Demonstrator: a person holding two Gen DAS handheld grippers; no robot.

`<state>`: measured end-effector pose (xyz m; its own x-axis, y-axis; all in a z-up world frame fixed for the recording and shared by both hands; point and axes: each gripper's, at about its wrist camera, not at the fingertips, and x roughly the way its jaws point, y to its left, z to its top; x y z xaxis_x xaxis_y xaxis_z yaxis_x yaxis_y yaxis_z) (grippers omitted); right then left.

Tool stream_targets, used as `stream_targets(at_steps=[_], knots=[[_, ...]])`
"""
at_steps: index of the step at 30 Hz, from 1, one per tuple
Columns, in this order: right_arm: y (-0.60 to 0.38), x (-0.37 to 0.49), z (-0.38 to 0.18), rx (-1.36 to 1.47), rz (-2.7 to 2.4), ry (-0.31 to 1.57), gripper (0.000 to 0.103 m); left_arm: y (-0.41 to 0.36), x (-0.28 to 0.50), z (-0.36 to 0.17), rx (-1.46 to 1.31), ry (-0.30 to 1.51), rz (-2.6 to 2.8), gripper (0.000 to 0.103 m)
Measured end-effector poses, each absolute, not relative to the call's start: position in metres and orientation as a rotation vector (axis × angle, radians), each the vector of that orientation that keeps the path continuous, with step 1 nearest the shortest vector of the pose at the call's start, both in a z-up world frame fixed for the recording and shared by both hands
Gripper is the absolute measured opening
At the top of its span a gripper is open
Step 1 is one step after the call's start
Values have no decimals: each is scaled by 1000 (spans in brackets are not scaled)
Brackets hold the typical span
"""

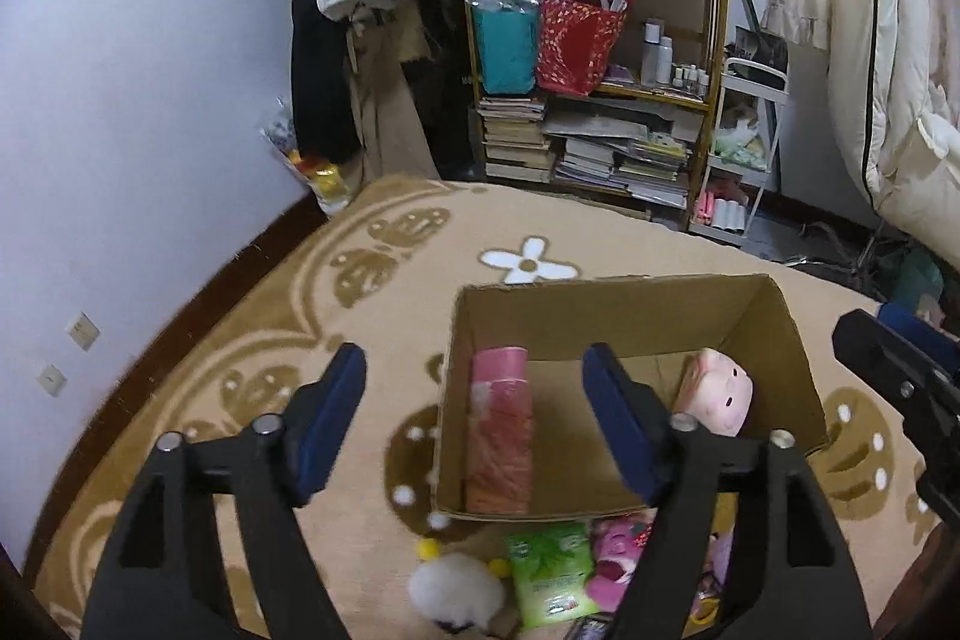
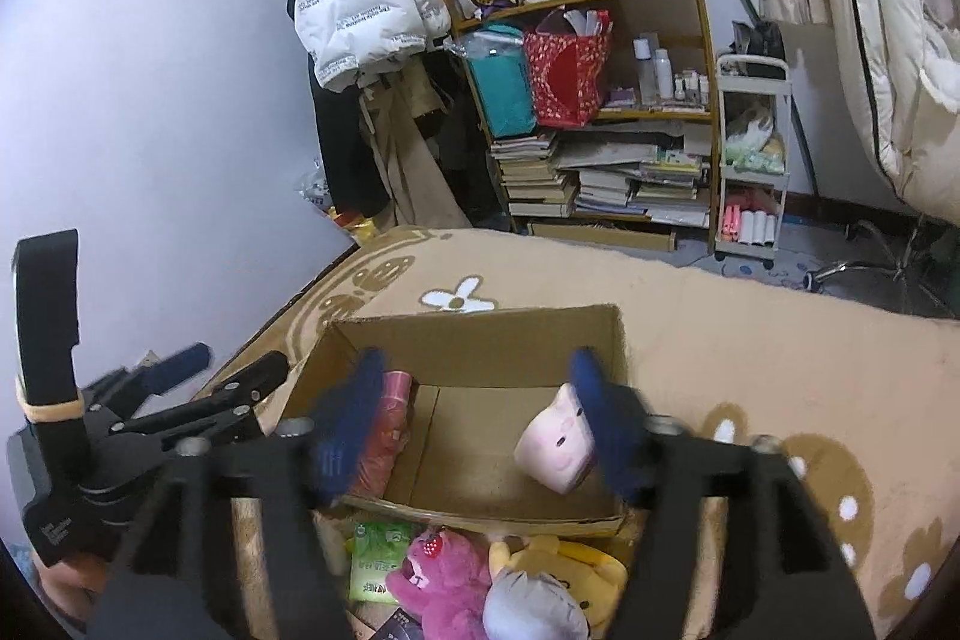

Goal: Organize soft objects
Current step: 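Lower the pink roll into the box with the left tool while the right tool drops the cushion in, then lower the left tool onto the white pompom while the right tool grips the white-haired doll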

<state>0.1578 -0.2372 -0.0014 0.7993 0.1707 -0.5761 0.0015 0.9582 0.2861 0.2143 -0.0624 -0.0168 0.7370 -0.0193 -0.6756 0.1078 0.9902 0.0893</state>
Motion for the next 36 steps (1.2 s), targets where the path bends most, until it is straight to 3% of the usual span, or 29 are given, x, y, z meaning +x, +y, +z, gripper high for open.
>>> stream_targets(at_steps=[4, 8, 21, 36], knots=[[-230, 153, 6, 235, 96, 654, 91, -57, 205, -3, 149, 731, -58, 95], [-225, 143, 11, 213, 99, 648, 103, -46, 190, 9, 137, 682, -29, 101], [-229, 108, -2, 304, 126, 666, 103, -19, 148, 15, 171, 704, -16, 102], [-238, 107, -48, 345, 111, 748, 103, -14, 150, -48, 161, 876, -44, 102]])
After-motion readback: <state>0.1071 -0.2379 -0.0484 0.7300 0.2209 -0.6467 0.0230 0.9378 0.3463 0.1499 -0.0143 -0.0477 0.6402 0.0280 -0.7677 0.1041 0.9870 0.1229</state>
